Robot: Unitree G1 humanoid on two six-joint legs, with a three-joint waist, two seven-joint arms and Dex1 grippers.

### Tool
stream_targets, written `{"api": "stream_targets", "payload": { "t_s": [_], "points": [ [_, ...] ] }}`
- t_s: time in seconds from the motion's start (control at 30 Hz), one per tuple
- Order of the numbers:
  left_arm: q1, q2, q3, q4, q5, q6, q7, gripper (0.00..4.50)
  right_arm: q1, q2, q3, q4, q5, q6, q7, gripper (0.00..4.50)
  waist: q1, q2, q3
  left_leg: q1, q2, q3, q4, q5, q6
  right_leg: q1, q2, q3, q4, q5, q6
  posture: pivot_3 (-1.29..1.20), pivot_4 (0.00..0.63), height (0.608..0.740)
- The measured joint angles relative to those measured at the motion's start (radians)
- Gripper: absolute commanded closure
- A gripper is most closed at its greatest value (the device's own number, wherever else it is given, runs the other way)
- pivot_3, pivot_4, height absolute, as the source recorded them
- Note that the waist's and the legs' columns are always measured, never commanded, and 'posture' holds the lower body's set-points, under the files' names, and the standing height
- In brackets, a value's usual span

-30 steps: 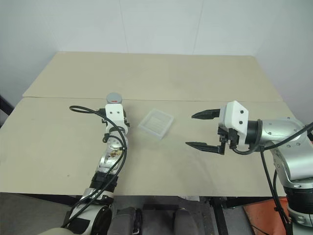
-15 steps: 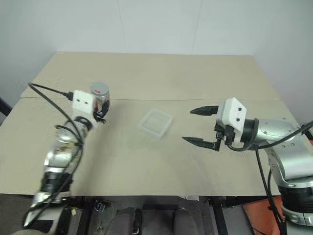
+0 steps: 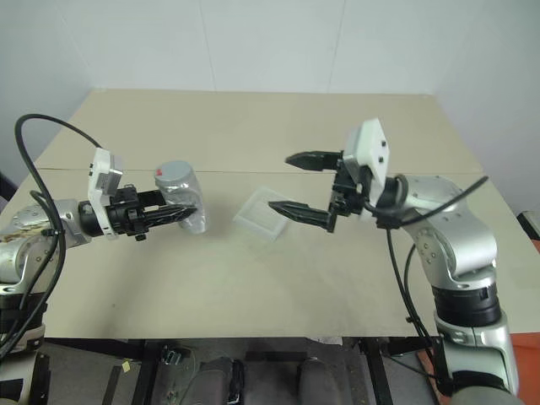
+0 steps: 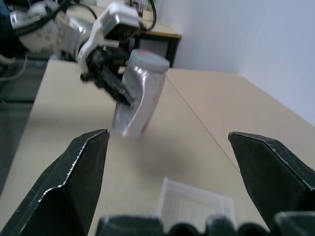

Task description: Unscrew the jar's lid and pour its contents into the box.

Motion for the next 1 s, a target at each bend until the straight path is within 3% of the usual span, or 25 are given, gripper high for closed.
{"api": "stream_targets", "payload": {
  "t_s": [0.37, 0.97, 1.0],
  "points": [
    [-0.173, -0.116, -0.203, 0.160, 0.127, -0.248, -0.161, 2.54, -0.210, 0.096, 0.091, 0.011, 0.034, 0.271, -0.125, 0.00, 0.005, 0.000, 0.000, -0.003, 0.000, 0.002, 0.000, 0.000, 0.000, -0.002, 0.000, 0.000, 0.000, 0.000, 0.000, 0.00, 0.150, 0.740],
    [-0.220, -0.159, -0.218, 0.236, 0.164, -0.304, -0.208, 2.54, -0.251, 0.169, 0.161, 0.013, 0.024, 0.417, -0.256, 0.00, -0.002, 0.000, 0.000, -0.015, 0.000, 0.001, 0.002, 0.000, 0.000, -0.016, 0.000, 0.000, 0.004, 0.000, 0.000, 0.00, 0.150, 0.740],
    [-0.220, -0.159, -0.218, 0.236, 0.164, -0.307, -0.209, 2.54, -0.251, 0.171, 0.161, 0.013, 0.022, 0.417, -0.258, 0.19, -0.002, 0.000, 0.000, -0.015, 0.000, 0.001, 0.002, 0.000, 0.000, -0.016, 0.000, 0.000, 0.004, 0.000, 0.000, 0.00, 0.150, 0.740]
  ]
}}
